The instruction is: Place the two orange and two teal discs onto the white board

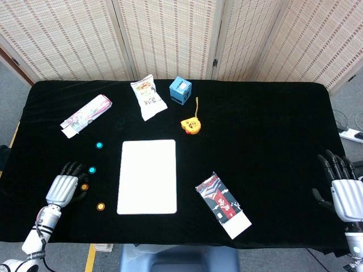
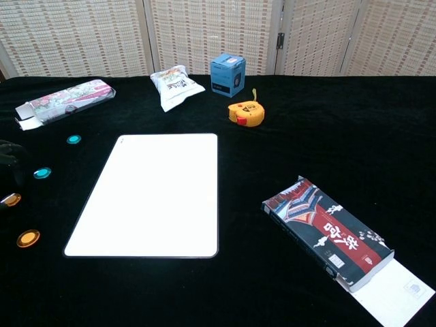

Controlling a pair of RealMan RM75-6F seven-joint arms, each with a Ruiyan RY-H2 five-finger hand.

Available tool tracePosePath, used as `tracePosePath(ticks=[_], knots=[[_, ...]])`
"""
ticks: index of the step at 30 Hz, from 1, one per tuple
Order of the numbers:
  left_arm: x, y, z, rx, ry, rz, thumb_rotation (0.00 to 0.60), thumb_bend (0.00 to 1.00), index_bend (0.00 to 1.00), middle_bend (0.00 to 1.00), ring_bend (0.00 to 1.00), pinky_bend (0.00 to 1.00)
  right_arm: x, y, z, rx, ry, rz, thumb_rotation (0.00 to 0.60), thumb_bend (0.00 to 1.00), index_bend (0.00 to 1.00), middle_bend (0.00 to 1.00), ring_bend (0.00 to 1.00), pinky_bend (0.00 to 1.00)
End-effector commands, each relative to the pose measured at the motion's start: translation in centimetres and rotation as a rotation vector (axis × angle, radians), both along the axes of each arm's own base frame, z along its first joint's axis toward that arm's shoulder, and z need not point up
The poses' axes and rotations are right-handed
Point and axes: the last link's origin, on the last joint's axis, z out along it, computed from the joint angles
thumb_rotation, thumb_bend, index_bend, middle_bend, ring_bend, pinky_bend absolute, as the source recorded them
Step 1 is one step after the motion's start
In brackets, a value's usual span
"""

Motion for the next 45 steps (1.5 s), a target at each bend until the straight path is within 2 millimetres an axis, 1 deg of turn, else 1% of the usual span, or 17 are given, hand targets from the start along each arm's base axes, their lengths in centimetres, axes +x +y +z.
tracePosePath(ticks=[1, 5, 13, 27, 34, 39, 43, 45], knots=[[-0.2, 0.0, -0.3, -0.001, -0.003, 0.008, 0.600, 0.36, 0.47, 0.10, 0.00, 0.00, -0.1, 0.0, 0.0, -0.001, -0.001, -0.002, 0.600, 0.36, 0.00, 0.00, 0.00, 0.00], [-0.6, 0.1, -0.5, 0.006, -0.005, 0.013, 0.600, 0.36, 0.47, 0.08, 0.00, 0.00, -0.1, 0.1, 0.0, 0.002, -0.003, -0.004, 0.600, 0.36, 0.00, 0.00, 0.00, 0.00], [-1.1, 0.2, -0.9, -0.004, 0.004, 0.036, 0.600, 0.36, 0.47, 0.08, 0.00, 0.00, -0.1, 0.0, 0.0, 0.001, -0.006, -0.004, 0.600, 0.36, 0.00, 0.00, 0.00, 0.00], [-1.2, 0.4, -0.8, -0.011, 0.023, 0.044, 0.600, 0.37, 0.48, 0.08, 0.00, 0.00, -0.3, 0.0, -0.1, -0.001, -0.012, -0.009, 0.600, 0.36, 0.00, 0.00, 0.00, 0.00], [-0.9, 0.5, -0.7, -0.011, 0.021, 0.036, 0.600, 0.39, 0.54, 0.08, 0.00, 0.00, -0.4, 0.0, -0.1, -0.003, -0.015, -0.010, 0.600, 0.36, 0.00, 0.00, 0.00, 0.00], [0.3, 0.9, -0.1, -0.009, 0.016, -0.017, 0.600, 0.40, 0.55, 0.10, 0.00, 0.00, -0.5, 0.1, 0.1, -0.010, -0.012, -0.010, 0.600, 0.36, 0.00, 0.00, 0.00, 0.00], [2.6, 2.1, 0.4, -0.024, -0.016, -0.072, 0.600, 0.40, 0.55, 0.10, 0.00, 0.00, -0.5, 0.1, 0.2, -0.013, -0.009, -0.008, 0.600, 0.36, 0.00, 0.00, 0.00, 0.00], [4.2, 3.0, 0.6, -0.039, -0.028, -0.109, 0.600, 0.40, 0.55, 0.10, 0.00, 0.00, -0.4, 0.0, 0.3, -0.015, -0.009, -0.007, 0.600, 0.36, 0.00, 0.00, 0.00, 0.00]])
